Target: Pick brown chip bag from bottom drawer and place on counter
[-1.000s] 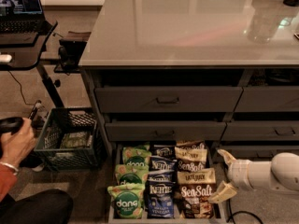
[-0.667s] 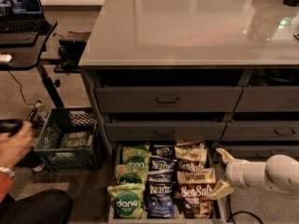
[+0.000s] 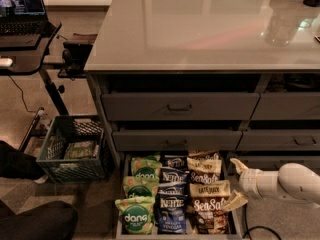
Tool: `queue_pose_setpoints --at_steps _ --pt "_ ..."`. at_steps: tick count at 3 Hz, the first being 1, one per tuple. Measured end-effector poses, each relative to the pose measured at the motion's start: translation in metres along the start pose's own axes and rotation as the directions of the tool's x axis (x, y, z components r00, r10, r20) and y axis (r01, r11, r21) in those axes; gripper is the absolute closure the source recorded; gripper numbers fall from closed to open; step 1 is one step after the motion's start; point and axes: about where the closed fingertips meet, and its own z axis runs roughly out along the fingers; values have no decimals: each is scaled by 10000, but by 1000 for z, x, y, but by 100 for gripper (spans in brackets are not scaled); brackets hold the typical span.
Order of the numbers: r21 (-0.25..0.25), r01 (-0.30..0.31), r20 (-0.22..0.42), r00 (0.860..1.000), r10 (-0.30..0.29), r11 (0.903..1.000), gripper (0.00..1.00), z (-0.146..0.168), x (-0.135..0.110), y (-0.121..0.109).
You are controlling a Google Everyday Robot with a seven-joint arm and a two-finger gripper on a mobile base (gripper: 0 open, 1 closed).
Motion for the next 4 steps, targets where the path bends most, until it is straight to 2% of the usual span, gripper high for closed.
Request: queue_pose_setpoints --at_steps 1,4 --pt "154 168 -205 9997 -165 9997 0 4 7 -3" --pt "346 859 -857 9929 -827 9957 0 28 55 -11"
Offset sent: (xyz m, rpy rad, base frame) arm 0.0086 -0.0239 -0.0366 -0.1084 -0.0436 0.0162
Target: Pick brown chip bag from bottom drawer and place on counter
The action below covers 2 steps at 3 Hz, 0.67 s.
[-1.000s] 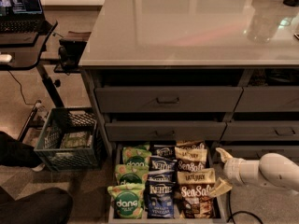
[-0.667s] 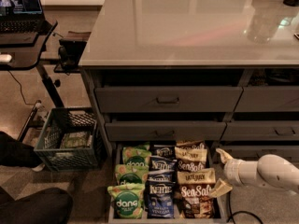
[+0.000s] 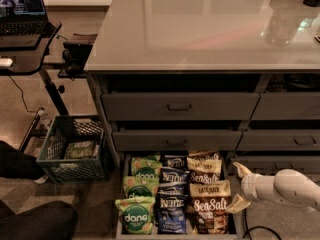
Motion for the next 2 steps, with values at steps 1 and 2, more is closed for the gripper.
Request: queue_pose_setpoints --at_steps 1,2 --pt "-46 286 -211 9994 -287 9996 0 10 10 1" --pt "-154 557 -323 9979 -562 9983 0 22 16 3"
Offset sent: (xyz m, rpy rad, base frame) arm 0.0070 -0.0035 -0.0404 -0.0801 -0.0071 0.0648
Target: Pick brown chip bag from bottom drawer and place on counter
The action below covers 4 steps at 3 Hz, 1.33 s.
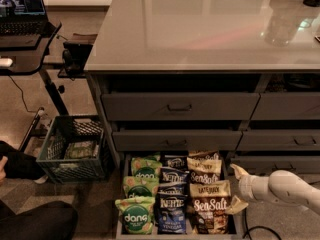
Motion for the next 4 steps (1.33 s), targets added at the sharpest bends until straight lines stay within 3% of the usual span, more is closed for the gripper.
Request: queue_pose_setpoints --at_steps 1,2,3,4 --pt "-80 218 -111 9997 -218 9997 0 10 6 1" --pt "-670 -730 72 9973 736 9951 0 31 26 4" --pt "-1601 -2208 625 9704 2331 9621 0 54 42 0" --pt "-2629 -3108 954 9337 3452 9134 0 66 46 -6"
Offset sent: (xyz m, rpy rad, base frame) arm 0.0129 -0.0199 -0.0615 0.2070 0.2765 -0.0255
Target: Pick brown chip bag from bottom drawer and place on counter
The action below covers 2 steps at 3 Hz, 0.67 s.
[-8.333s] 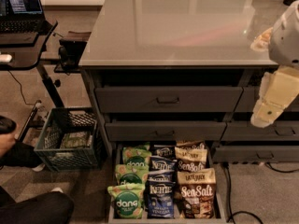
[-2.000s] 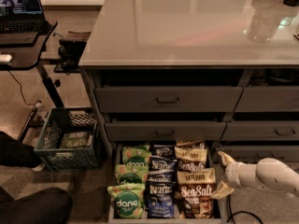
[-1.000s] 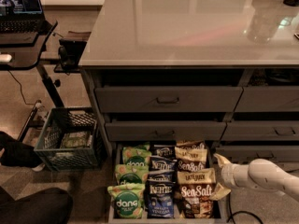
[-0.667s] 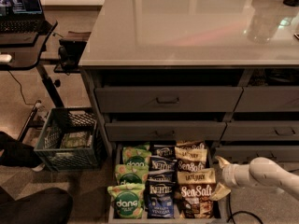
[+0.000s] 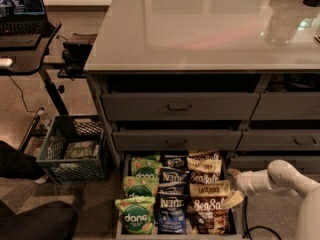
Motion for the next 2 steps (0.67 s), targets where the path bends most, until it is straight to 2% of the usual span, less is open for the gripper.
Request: queue_pose_setpoints --at_steps 1,2 --pt "-1015 -610 310 9974 644 9930 0 7 -2 9" --pt "-1462 -888 270 9952 938 9853 0 10 -2 15"
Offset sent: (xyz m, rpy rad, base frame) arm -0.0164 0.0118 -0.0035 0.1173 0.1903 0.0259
